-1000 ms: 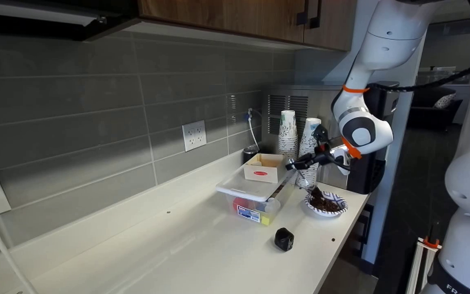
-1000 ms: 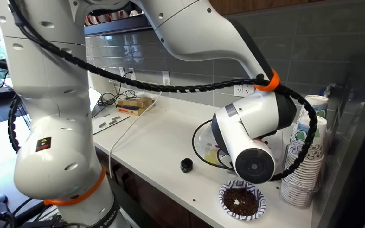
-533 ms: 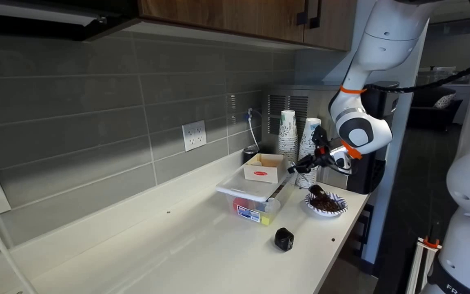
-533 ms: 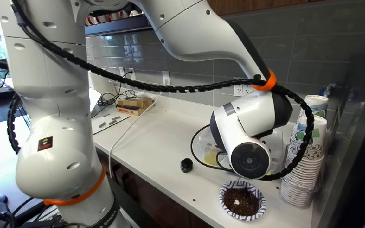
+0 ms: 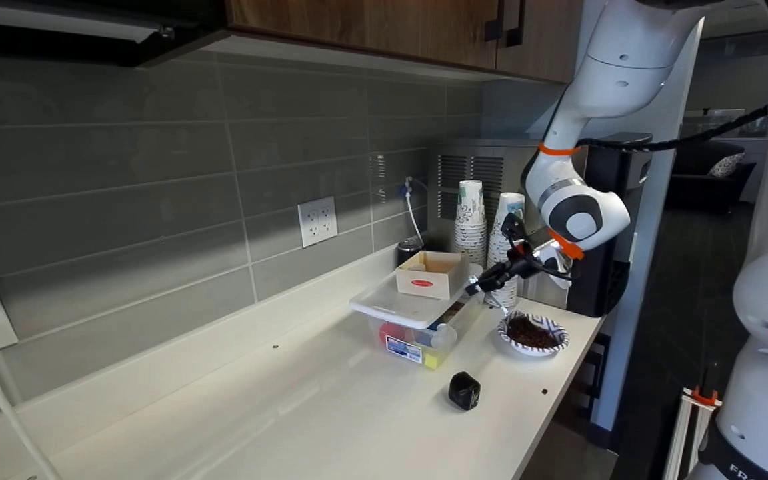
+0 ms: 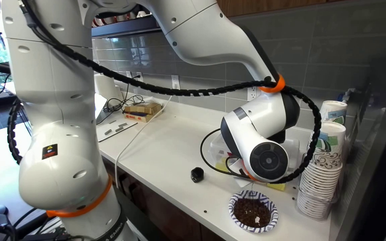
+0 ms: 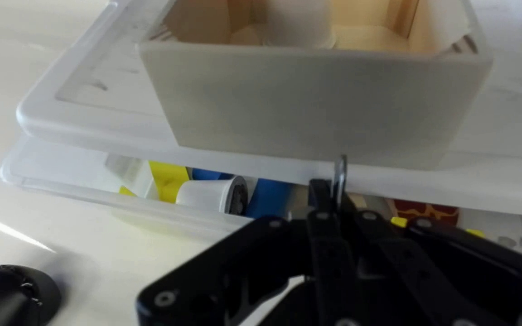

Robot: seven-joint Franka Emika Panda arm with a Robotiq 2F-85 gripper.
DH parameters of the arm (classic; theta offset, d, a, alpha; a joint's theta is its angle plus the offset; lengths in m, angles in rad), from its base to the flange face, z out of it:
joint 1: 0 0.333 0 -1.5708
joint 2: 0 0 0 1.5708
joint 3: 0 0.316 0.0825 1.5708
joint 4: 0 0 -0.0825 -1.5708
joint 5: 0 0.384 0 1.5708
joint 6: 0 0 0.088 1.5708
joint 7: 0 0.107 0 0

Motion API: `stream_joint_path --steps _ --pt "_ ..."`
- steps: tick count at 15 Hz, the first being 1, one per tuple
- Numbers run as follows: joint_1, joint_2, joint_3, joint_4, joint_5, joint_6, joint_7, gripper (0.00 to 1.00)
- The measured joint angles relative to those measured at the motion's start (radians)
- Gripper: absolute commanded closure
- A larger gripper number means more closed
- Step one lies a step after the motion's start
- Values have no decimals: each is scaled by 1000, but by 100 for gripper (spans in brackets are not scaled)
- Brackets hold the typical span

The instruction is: Use the cake slicer to stir in the bowl

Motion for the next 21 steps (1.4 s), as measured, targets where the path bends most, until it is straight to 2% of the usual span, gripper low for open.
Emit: stream_joint_path --steps 5,10,17,21 --pt "2 0 6 4 -92 -16 149 99" --pt "2 3 12 4 -89 -22 202 99" --pt "1 1 11 3 28 -49 149 99" --pt "0 -10 10 -5 145 -53 4 99"
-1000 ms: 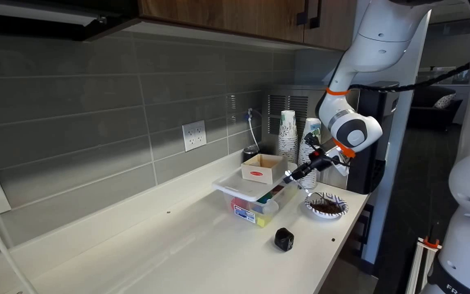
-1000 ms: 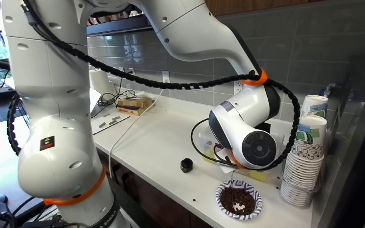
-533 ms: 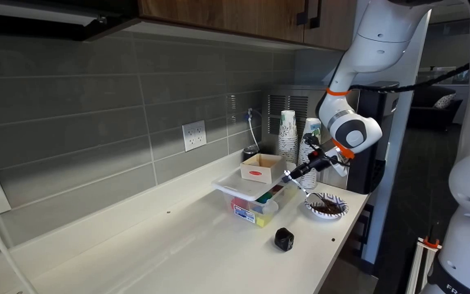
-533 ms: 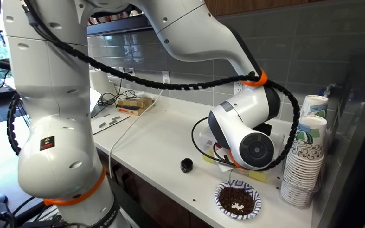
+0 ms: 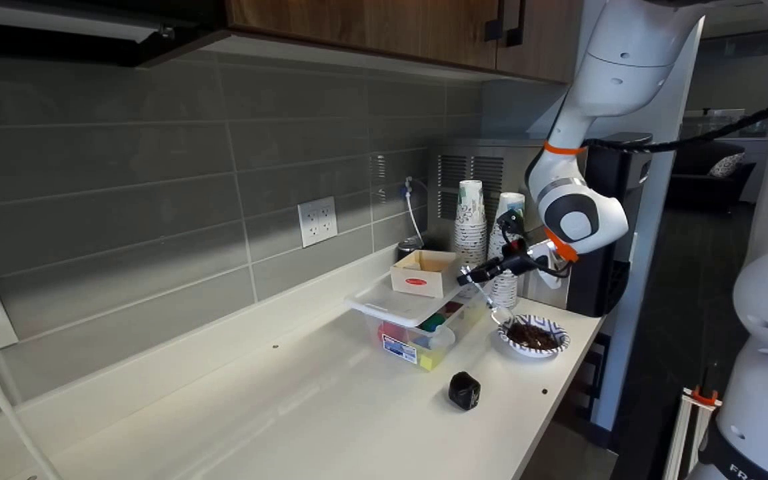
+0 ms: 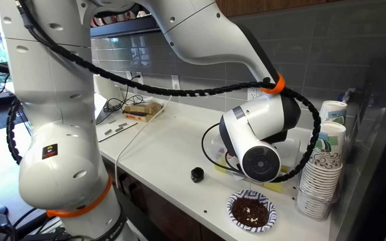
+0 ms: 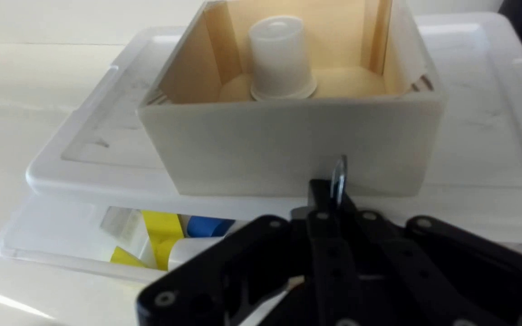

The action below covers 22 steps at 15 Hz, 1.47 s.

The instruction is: Use the cake slicer to stir in the bowl

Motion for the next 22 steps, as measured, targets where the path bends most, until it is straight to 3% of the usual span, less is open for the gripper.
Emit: stream_joint_path --steps 5,10,15,22 --pt "0 -4 -5 -15 107 0 -212 99" --pt "0 -7 -12 -34 118 9 -327 99" --pt "1 -12 -9 -43 78 54 -309 99" --pt "1 -15 2 -43 -50 60 -133 99"
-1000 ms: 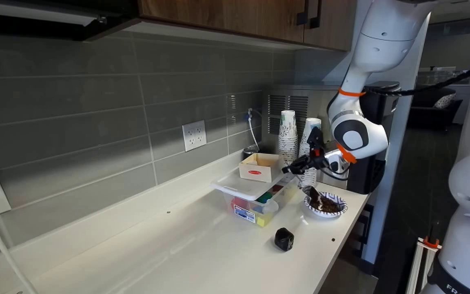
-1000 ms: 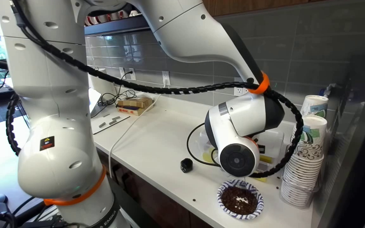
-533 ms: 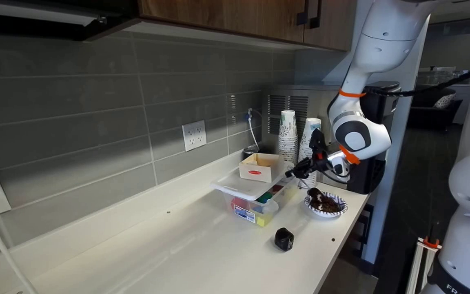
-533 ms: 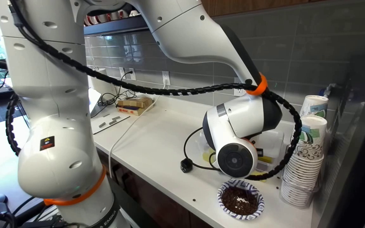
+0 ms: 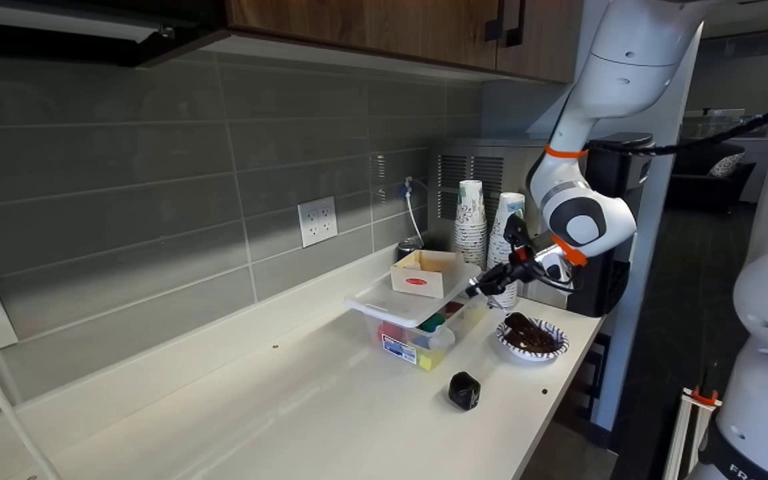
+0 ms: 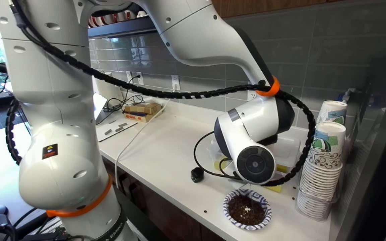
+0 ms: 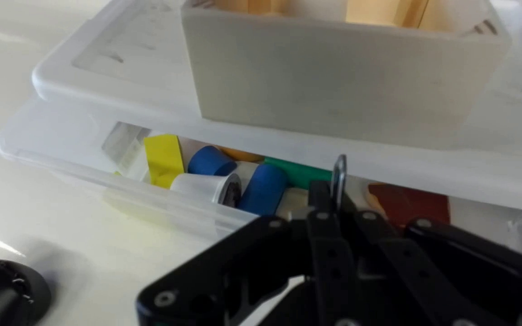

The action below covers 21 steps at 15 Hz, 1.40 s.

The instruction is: Use the cake slicer to stir in the bowl

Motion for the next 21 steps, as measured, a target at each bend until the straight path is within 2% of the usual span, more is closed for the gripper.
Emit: stream_joint_path --steps 8,11,16,21 --pt "4 -3 10 -1 -123 -25 254 99" --pt "9 -3 13 -8 -126 -47 292 99" --pt "9 -18 11 -19 -88 -106 262 99" --pt "5 -56 -2 -35 1 -125 120 99"
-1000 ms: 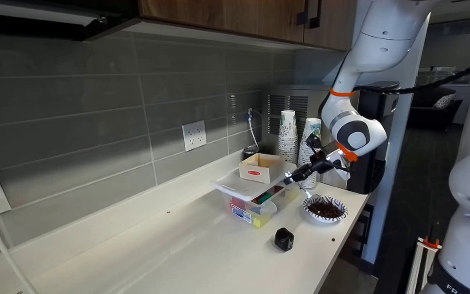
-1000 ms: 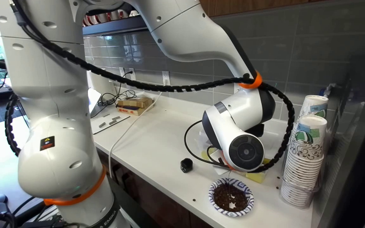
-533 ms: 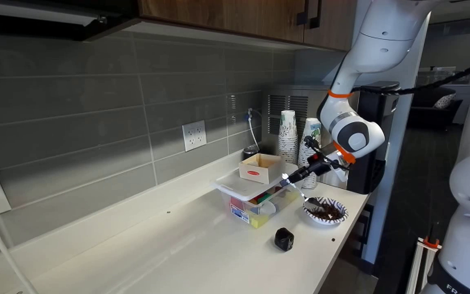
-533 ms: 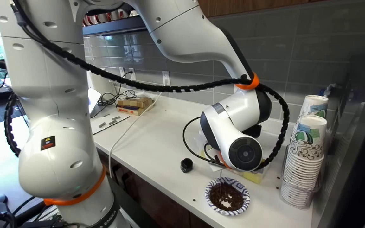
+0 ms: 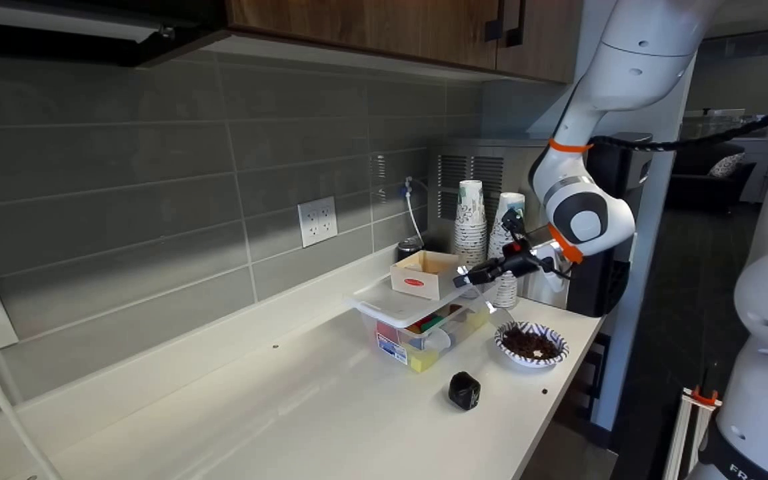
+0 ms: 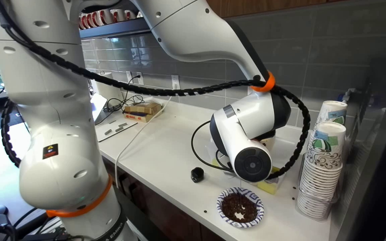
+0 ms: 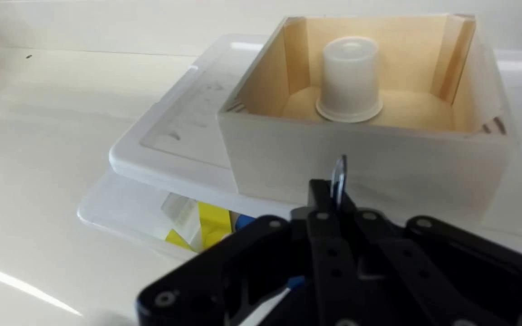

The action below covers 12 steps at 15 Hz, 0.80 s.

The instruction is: Use the cake slicer to stir in the bowl

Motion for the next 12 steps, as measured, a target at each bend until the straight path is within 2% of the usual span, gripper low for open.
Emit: stream_joint_path --steps 7,12 --pt "-13 -6 -22 -12 66 -5 -194 99" --pt "-15 -6 -26 -26 52 5 -227 99"
